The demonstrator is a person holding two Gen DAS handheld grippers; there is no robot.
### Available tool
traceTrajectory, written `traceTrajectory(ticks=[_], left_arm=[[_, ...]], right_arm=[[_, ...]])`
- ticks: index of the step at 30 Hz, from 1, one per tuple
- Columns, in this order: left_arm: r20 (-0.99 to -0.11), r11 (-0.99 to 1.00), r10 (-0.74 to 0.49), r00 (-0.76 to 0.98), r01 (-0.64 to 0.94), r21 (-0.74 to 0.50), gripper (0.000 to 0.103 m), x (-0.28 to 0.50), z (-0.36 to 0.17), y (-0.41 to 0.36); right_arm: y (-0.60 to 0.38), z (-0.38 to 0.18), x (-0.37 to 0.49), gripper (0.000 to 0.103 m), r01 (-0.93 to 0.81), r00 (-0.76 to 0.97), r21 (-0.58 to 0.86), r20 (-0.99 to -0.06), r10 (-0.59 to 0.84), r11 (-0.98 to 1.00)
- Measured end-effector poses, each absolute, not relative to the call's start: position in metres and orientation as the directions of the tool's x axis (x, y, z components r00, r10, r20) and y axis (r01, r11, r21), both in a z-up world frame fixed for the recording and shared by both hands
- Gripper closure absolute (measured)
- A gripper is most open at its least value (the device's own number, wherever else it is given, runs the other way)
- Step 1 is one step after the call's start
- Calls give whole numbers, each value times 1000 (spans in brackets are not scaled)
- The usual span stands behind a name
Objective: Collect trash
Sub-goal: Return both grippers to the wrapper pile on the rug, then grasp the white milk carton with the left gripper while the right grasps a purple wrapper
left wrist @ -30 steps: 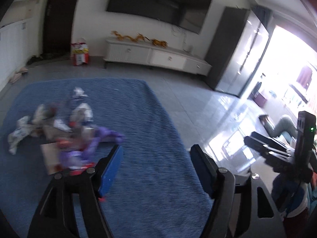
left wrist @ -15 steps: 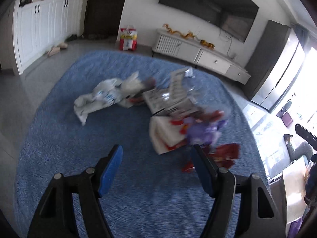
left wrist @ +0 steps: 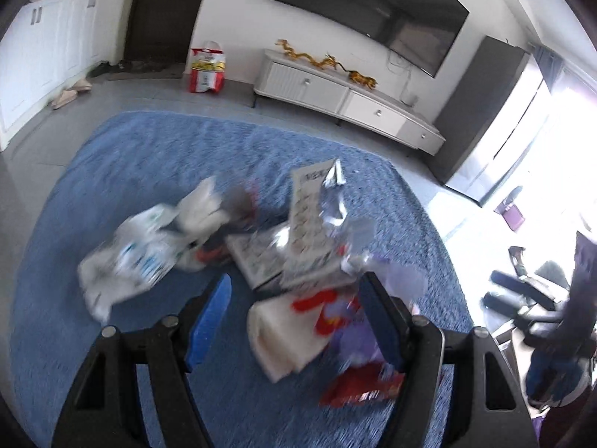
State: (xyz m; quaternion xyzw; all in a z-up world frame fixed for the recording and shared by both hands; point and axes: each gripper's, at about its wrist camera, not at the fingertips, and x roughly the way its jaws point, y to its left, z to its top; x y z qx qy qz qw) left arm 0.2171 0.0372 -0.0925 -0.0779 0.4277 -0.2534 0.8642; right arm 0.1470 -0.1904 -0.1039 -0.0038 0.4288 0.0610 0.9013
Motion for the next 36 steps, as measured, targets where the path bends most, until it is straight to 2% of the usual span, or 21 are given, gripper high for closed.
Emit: traceTrajectory(ticks=[7,14,18,19,20,21,22,24,29,36], left_arm=[[-740,858,-498,453,378,-347,33,274,-97,-5],[-813,881,-407,417,414,-229,33,311,-112,-54],[-822,884,-407,399,399,-245,34,321,-123,-60],[-822,885,-408,396,391,-252,34,323,-126,-59],[-823,889,-407,397,378,-257,40,324,-128,-58],[-824,891,-406,395,373,-260,52,324,-130,-57],[-826,890,-410,388,368,-269,54,324,-132,-56],[-819,893,-413,398,354,-278,54,322,-132,-52],[-803,892,-420,422,357,-279,54,307,-125,-44],[-754,883,-451,477,362,-299,54,279,-93,-24]], right_arm=[[-168,-136,192,43,-248,558,9,-816,151,969],[-159,-162,227,43,-350,512,-10,-840,182,937],[-154,-169,239,43,-389,503,10,-835,222,921],[-152,-170,239,43,-395,503,11,-834,227,918],[-152,-171,239,43,-403,503,12,-833,232,915],[-150,-172,241,45,-410,502,12,-832,237,912],[-149,-174,243,47,-415,500,13,-832,240,910],[-147,-176,242,57,-429,498,10,-832,245,903],[-142,-175,226,60,-438,519,-10,-819,244,899],[-165,-161,188,61,-361,559,1,-800,217,933]])
